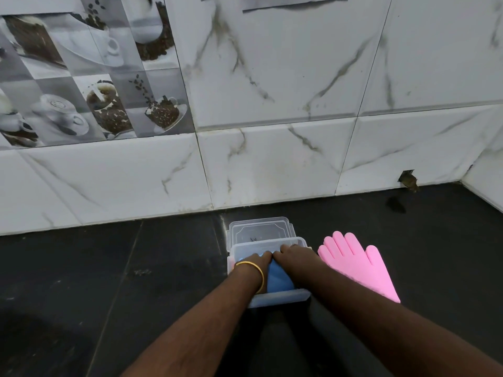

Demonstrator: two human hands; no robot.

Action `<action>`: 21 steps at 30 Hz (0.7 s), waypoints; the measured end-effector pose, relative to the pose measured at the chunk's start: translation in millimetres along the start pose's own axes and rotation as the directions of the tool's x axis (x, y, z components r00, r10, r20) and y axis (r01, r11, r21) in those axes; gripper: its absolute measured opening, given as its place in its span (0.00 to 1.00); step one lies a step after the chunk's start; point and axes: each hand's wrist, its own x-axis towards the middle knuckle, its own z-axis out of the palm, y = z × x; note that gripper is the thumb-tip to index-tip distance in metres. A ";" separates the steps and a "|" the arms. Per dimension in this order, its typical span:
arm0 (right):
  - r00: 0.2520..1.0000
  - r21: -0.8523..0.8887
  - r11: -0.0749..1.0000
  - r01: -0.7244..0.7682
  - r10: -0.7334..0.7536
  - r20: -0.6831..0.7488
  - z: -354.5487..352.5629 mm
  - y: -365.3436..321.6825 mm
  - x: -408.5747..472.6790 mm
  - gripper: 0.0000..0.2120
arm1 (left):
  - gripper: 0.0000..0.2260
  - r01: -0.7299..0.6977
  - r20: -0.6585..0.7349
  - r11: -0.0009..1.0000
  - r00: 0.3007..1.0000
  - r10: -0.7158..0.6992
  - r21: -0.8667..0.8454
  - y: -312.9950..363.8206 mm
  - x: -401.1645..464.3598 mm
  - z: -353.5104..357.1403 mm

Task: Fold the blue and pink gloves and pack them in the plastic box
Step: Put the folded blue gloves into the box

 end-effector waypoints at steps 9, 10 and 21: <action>0.999 -0.052 0.999 0.015 -0.013 0.036 8.6 -2.4 6.9 0.18 | 0.34 0.001 0.027 0.998 1.000 -0.002 0.055 -1.6 9.0 0.5; 0.999 -0.056 0.998 0.020 -0.017 0.047 8.4 -2.6 7.2 0.19 | 0.34 0.007 0.032 0.998 0.999 -0.009 0.064 -0.8 9.7 0.9; 0.996 -0.059 0.998 0.023 -0.017 0.092 7.6 -5.5 5.5 0.17 | 0.32 0.040 0.030 0.995 0.999 -0.043 0.095 3.0 9.6 3.0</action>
